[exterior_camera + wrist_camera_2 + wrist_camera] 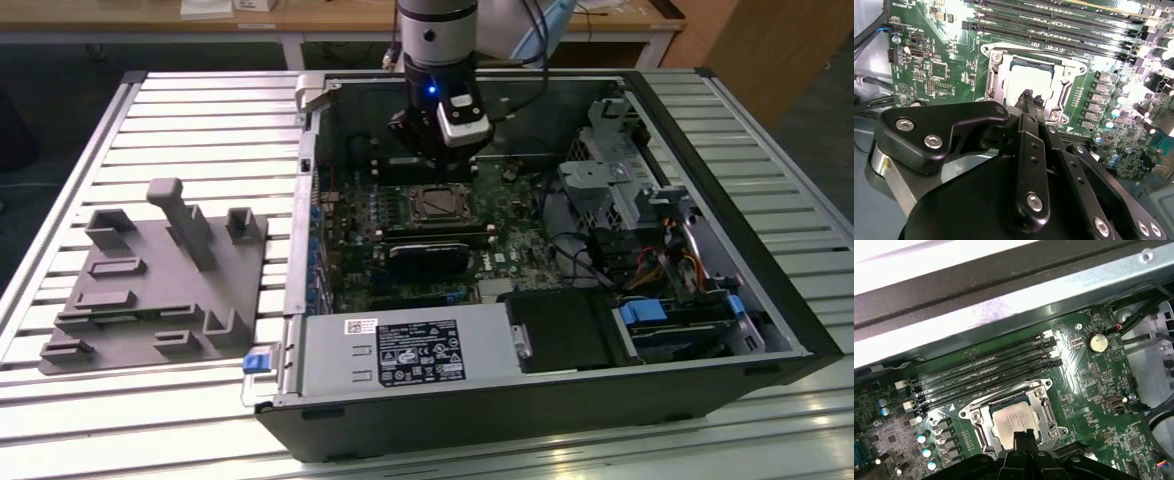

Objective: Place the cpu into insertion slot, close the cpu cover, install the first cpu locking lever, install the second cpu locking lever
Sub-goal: 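Install the first cpu locking lever, then install the second cpu locking lever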

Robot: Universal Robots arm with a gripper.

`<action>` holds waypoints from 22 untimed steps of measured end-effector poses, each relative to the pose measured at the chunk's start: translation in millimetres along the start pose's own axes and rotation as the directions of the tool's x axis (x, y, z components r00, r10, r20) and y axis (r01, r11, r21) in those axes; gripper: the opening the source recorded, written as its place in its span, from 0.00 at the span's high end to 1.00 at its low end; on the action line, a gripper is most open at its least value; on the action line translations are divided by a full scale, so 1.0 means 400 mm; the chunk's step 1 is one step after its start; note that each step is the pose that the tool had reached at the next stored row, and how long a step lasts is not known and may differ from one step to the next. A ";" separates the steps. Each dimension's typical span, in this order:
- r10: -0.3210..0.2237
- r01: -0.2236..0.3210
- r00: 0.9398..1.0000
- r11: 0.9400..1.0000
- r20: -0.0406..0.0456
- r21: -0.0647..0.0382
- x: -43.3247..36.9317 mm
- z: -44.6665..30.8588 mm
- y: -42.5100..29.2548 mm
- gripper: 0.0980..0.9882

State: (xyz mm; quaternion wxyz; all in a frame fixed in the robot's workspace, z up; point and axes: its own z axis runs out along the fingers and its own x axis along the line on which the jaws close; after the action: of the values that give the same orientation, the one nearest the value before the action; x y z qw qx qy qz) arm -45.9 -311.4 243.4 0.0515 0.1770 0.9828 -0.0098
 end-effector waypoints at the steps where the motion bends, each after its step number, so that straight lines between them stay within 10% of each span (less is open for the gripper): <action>1: 0.000 0.000 1.000 1.000 0.000 0.000 0.000 -0.001 0.000 0.99; 22: 0.000 0.000 1.000 1.000 0.000 0.000 -0.004 -0.002 -0.009 0.99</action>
State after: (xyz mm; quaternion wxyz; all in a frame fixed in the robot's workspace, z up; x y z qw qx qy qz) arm -45.8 -315.1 244.2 0.0515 0.1770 0.9828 -0.0099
